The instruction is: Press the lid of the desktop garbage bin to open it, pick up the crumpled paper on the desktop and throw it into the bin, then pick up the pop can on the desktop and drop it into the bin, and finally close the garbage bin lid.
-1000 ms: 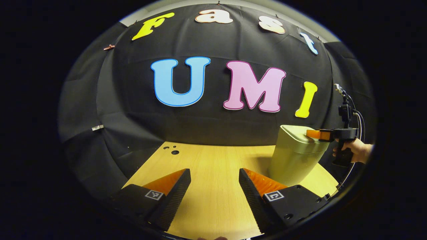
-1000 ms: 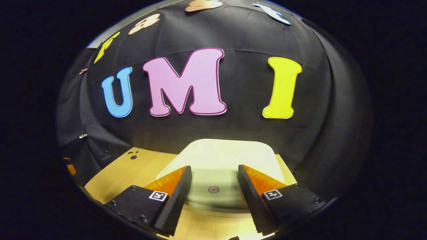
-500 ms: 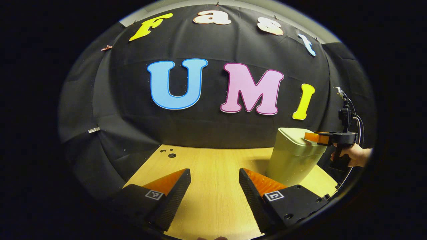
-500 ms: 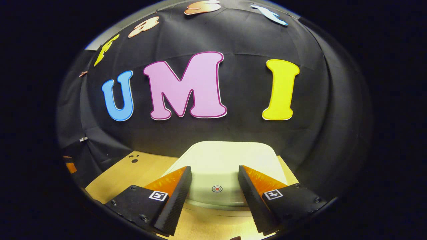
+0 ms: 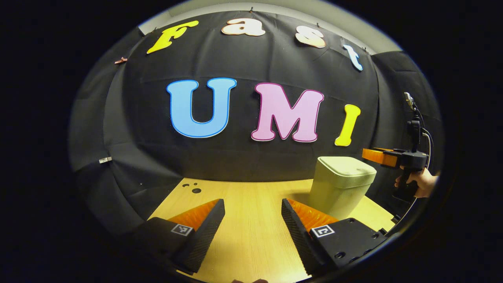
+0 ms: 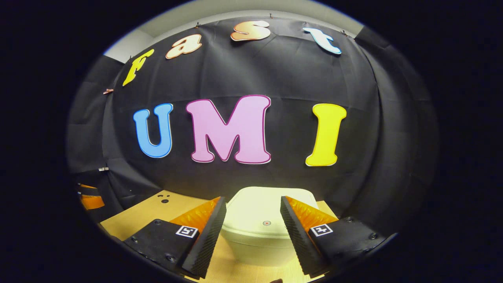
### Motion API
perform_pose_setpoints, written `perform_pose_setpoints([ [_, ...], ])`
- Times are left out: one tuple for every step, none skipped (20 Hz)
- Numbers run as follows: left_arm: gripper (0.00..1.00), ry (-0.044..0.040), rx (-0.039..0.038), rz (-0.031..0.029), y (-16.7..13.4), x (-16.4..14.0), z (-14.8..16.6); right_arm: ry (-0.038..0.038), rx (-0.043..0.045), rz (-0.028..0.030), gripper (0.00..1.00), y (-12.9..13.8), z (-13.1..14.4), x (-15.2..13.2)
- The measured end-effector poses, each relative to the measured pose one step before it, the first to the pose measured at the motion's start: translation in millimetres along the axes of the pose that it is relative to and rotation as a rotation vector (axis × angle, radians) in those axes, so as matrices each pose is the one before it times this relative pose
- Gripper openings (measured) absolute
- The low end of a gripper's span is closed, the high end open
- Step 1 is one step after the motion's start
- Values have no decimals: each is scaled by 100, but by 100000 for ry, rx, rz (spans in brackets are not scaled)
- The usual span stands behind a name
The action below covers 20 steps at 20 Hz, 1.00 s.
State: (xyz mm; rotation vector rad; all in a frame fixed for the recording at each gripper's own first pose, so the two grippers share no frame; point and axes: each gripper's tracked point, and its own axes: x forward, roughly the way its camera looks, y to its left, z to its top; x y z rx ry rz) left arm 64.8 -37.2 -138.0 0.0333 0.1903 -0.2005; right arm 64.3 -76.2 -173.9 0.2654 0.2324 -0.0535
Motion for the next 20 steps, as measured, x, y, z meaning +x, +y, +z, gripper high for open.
perform_pose_setpoints([
  [94, -577, -309, -625, 23, -182, -110, -325, 16, 786, 88, 563, 250, -1055],
  [94, -327, -223, -548, -273, -214, -55, -666, -279, 498, 88, 437, 191, -942],
  [94, -146, -28, -357, -261, -146, 13, -428, -448, 527, 88, 421, 120, -893],
  [94, -278, -45, -191, -160, -100, -72, -369, -239, 691, 88, 458, 105, -780],
  [94, -352, -202, -153, -183, -67, 135, -183, -228, 1068, 88, 561, 29, -769],
  [94, -406, -295, 8, -169, -115, 16, 120, -319, 715, 88, 487, -87, -699],
  [94, -393, -283, 108, -108, -29, 102, -205, -592, -39, 88, 258, -40, -606],
  [94, -366, -225, 367, -112, -14, 45, 221, -381, 696, 88, 332, -120, -516],
  [94, -168, -127, 429, -93, 7, 128, 776, -550, 973, 88, 439, -209, -332],
  [94, -239, -14, 479, -15, -49, -36, 546, -522, 539, 90, 237, -312, -461],
  [94, -14, -82, 468, 46, -7, 140, 817, -393, 824, 92, 327, -259, -352],
  [94, -60, -167, 445, 29, -45, -31, 585, -414, 447, 92, 180, -252, -318],
  [94, -114, -212, 199, 29, -111, 135, 353, -239, 271, 92, 145, -181, -217],
  [94, -38, 89, 42, -109, -117, 22, 405, 178, 424, 92, 229, -200, -151],
  [94, -106, 425, 262, 3, -83, 15, 322, 376, 260, 92, 163, -205, -162],
  [94, 28, 328, 307, 90, 26, -48, 464, 578, 366, 92, 111, -307, -145],
  [94, 78, -103, 357, 19, -20, -35, 461, 183, 576, 92, 275, -232, -102],
  [94, 169, -573, 141, -31, -54, -117, 530, -219, 308, 92, 96, -176, -40],
  [94, 651, -676, 347, -29, -52, -54, 1094, -19, 25, 92, 29, -158, -122],
  [94, 1108, -557, 500, 85, -106, -315, 623, 335, 716, 92, 213, -196, -191],
])
